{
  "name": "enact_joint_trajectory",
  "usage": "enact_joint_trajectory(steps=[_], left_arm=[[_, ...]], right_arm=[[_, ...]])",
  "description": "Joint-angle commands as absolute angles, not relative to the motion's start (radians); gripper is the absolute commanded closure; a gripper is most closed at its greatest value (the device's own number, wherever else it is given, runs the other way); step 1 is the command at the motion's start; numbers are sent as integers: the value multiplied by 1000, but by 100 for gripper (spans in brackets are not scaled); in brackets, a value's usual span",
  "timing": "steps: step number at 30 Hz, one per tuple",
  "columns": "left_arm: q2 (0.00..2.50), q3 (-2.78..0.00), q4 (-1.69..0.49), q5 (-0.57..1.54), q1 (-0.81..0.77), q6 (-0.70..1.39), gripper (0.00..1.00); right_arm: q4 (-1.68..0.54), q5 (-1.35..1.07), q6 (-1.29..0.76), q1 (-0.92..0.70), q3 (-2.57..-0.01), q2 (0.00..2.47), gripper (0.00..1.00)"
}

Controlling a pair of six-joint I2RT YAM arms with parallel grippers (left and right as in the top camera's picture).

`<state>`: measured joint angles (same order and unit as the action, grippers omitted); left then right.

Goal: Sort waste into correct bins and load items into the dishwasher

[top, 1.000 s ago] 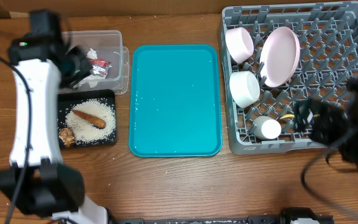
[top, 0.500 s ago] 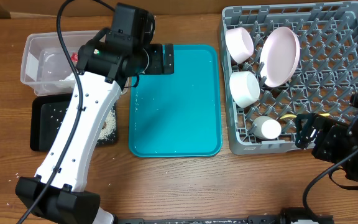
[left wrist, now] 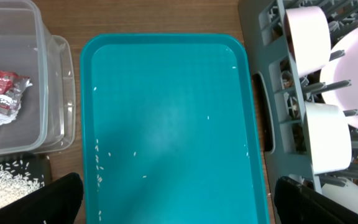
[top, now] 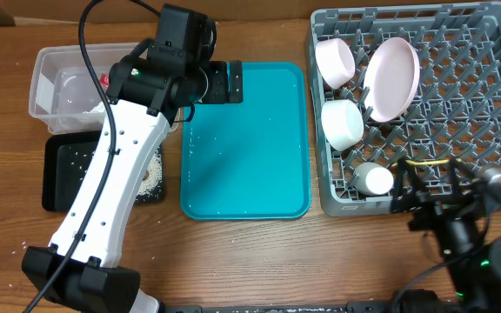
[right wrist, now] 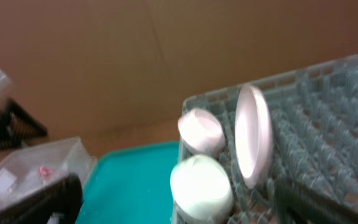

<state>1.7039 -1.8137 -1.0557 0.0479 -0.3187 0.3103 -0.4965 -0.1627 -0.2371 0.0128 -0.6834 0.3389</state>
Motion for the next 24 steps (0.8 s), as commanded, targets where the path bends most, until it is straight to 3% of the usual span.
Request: enact_joint_trajectory(steps=[1,5,10,14,24], left_arm=[[1712,-1820,-1054,41,-320,292,0],[1712,-1820,-1054,41,-320,292,0],[1712,-1820,-1054,41,-320,292,0],[1712,-1820,-1054,41,-320,292,0],[1712,-1820,-1054,41,-320,292,0]], right_arm=[[-325,-231,-236,17,-387,176,0],[-73,-237,-239,17,-150,68,0],[68,-233,-239,24,-18,2,0],[-69,-218,-270,24,-8,2,0],[-62,-219,-269,24,-8,3,0]])
